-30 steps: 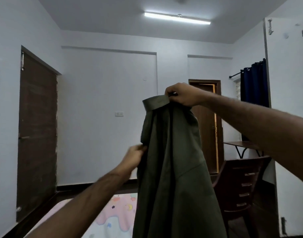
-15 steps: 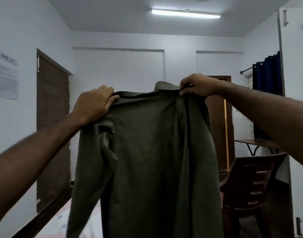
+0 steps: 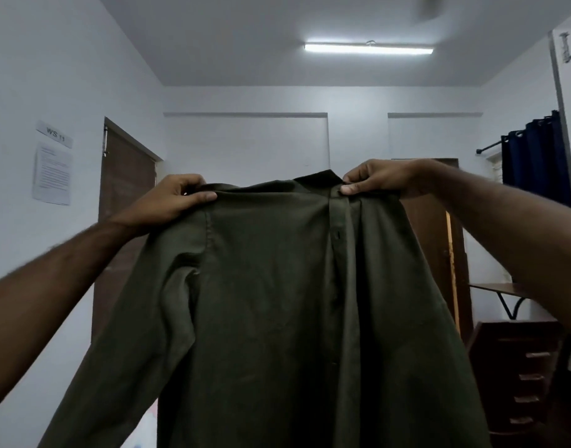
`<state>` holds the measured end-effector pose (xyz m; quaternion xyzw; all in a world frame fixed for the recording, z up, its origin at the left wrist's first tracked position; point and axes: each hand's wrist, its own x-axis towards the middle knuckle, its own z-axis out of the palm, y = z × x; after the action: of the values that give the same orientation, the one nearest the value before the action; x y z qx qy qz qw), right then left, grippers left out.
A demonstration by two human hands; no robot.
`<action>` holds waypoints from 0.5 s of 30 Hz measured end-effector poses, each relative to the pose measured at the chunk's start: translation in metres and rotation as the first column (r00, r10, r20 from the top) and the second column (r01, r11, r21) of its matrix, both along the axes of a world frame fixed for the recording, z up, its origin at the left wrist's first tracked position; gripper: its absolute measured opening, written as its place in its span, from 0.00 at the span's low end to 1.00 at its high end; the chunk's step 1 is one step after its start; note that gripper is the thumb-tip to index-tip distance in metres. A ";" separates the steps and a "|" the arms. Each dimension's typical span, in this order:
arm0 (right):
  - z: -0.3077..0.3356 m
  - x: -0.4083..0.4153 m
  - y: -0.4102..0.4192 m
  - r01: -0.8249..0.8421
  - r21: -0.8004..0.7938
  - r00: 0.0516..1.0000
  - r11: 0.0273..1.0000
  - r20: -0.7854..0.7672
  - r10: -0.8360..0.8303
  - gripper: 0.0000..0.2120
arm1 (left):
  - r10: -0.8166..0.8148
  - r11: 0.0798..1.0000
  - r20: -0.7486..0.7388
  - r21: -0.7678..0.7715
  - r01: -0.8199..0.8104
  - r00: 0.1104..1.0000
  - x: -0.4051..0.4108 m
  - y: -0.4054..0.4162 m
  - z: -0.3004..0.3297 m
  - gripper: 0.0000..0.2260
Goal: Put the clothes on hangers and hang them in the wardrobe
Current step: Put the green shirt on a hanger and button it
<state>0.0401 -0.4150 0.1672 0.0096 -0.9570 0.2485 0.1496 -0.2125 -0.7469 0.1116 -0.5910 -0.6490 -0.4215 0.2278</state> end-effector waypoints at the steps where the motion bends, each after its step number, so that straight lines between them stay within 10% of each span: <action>1: -0.003 -0.009 0.004 -0.030 -0.047 0.999 0.998 0.041 0.032 0.24 | -0.038 0.999 0.075 -0.002 0.038 0.996 -0.006 0.002 -0.005 0.11; 7: -0.051 -0.091 0.046 -0.081 -0.235 0.972 0.969 0.196 0.129 0.09 | 0.001 0.970 0.291 -0.235 0.071 0.957 -0.073 0.018 -0.042 0.08; 11: -0.107 -0.181 0.084 -0.036 -0.090 0.957 0.995 0.285 0.061 0.02 | 0.302 0.814 -0.193 -0.458 -0.358 0.934 -0.151 0.051 -0.091 0.17; 15: -0.168 -0.305 0.124 0.118 0.259 0.970 0.959 0.175 -0.167 0.06 | 0.430 0.634 -0.692 -0.225 -0.740 0.579 -0.235 0.111 -0.166 0.08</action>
<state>-0.2649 -0.2905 -0.0005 -0.0654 -0.9886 0.1157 0.0702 -0.4479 -0.6358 -0.0543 -0.4661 -0.7938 0.0643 0.3854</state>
